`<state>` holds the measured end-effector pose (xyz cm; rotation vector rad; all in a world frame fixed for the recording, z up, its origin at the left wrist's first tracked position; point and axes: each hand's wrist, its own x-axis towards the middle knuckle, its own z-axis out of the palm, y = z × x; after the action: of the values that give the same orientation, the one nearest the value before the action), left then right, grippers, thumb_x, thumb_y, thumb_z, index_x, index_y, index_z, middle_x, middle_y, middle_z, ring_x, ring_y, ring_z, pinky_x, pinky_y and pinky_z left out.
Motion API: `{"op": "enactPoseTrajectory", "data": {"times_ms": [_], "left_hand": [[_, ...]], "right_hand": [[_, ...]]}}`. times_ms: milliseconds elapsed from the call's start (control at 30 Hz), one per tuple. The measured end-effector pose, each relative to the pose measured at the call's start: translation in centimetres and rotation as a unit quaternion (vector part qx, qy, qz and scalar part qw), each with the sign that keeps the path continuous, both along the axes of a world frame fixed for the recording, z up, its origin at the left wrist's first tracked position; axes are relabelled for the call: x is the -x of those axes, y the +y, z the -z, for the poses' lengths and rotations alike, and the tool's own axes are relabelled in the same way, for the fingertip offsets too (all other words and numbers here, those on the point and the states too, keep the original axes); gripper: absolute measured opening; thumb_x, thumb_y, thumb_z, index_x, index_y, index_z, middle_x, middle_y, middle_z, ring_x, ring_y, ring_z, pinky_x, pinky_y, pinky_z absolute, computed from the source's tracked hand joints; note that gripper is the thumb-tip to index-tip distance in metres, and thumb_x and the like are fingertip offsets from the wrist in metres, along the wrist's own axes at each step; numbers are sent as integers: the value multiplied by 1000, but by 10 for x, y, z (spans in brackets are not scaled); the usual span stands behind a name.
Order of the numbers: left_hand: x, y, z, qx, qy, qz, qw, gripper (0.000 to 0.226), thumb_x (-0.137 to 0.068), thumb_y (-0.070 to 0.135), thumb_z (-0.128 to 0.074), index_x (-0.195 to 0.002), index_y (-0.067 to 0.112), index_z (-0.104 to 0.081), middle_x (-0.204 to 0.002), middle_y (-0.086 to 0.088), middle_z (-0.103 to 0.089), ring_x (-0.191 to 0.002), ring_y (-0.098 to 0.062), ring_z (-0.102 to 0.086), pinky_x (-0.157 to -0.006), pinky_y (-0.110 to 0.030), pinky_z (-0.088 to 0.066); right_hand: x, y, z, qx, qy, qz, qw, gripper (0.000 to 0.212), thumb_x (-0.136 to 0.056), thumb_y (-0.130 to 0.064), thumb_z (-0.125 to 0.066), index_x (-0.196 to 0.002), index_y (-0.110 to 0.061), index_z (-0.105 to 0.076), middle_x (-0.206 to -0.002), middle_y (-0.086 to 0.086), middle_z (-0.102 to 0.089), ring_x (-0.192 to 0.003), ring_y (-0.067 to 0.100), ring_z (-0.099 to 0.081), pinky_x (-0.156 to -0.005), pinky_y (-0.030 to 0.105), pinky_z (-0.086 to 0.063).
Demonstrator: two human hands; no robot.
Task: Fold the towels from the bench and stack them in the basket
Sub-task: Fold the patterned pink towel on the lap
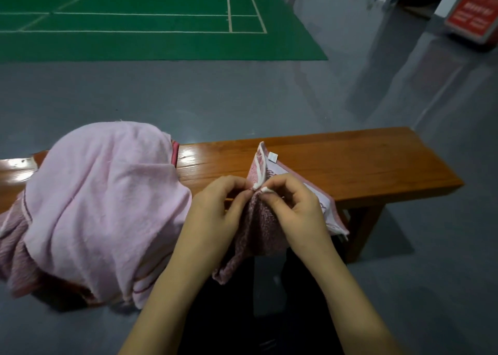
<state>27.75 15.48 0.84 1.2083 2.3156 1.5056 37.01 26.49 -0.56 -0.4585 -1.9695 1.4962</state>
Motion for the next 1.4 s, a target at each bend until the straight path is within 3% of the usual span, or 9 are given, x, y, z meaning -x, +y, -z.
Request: {"op": "enactPoseTrajectory", "data": {"times_ms": [167, 400, 567, 733, 800, 933, 1067, 1267, 1400], "left_hand": [[1, -1, -1, 5, 23, 2, 1000, 11, -88, 8, -63, -95, 14, -69, -90, 7, -68, -85, -1, -59, -78, -10, -45], [9, -4, 3, 28, 84, 41, 995, 14, -88, 7, -60, -98, 11, -69, -94, 2, -68, -88, -4, -58, -79, -15, -46], [-1, -9, 21, 9, -16, 42, 999, 47, -84, 0, -62, -105, 36, -41, -106, 3, -54, -91, -4, -57, -77, -19, -50], [-3, -37, 55, 61, 5, 31, 998, 64, -82, 3, -64, -108, 49, -28, -99, 7, -52, -87, -7, -57, -75, -27, -50], [2, -43, 54, 48, 60, 49, 996, 56, -82, 7, -55, -109, 51, -33, -109, 8, -47, -90, -7, -54, -80, -25, -50], [17, -48, 39, 129, 204, 126, 962, 23, -83, 20, -40, -101, 24, -53, -116, 7, -45, -91, -8, -54, -74, -18, -45], [28, -57, 27, 107, 202, 114, 967, 24, -87, 25, -42, -95, 13, -62, -103, 5, -54, -90, -10, -56, -83, -10, -38], [50, -34, -18, 74, 284, 30, 956, 37, -85, 49, -52, -77, 13, -52, -77, 6, -45, -66, -9, -42, -60, -23, -34], [55, -18, -69, -29, 211, -28, 977, 18, -79, 32, -57, -76, 15, -50, -68, 6, -52, -67, -12, -49, -61, -11, -38]], "right_hand": [[2, 3, 1, -13, -21, -8, 1000, 26, -87, -8, -65, -82, -33, -57, -85, -18, -63, -86, 2, -61, -81, 21, -48], [6, 8, -1, -51, -85, -65, 993, 31, -90, -10, -60, -101, -39, -61, -88, -23, -64, -93, -5, -59, -83, 12, -44], [8, 11, -5, -77, -86, -10, 993, 19, -93, -15, -58, -85, -32, -60, -83, -17, -63, -83, -7, -57, -73, 8, -40], [4, 28, -10, -52, -41, 61, 996, 9, -93, -13, -58, -90, -19, -63, -86, -12, -64, -84, 2, -58, -73, 19, -45], [4, 32, -9, -55, -48, 64, 995, 9, -92, -12, -58, -90, -19, -63, -85, -12, -64, -85, 9, -58, -73, 25, -46], [4, 35, -12, -52, -28, 96, 994, 13, -93, -11, -58, -88, -23, -62, -84, -11, -63, -82, 6, -59, -74, 24, -47], [-2, 42, -19, -60, 11, 128, 990, 21, -92, -10, -59, -84, -29, -62, -81, -13, -63, -78, -1, -58, -72, 15, -46], [6, 48, -46, -111, 84, 174, 975, 6, -90, -16, -58, -87, -22, -58, -97, -4, -52, -91, 4, -54, -84, 17, -43], [11, 50, -80, -67, 118, 149, 979, 8, -94, -26, -47, -88, -25, -51, -77, -5, -48, -67, 5, -44, -59, 18, -36]]}}
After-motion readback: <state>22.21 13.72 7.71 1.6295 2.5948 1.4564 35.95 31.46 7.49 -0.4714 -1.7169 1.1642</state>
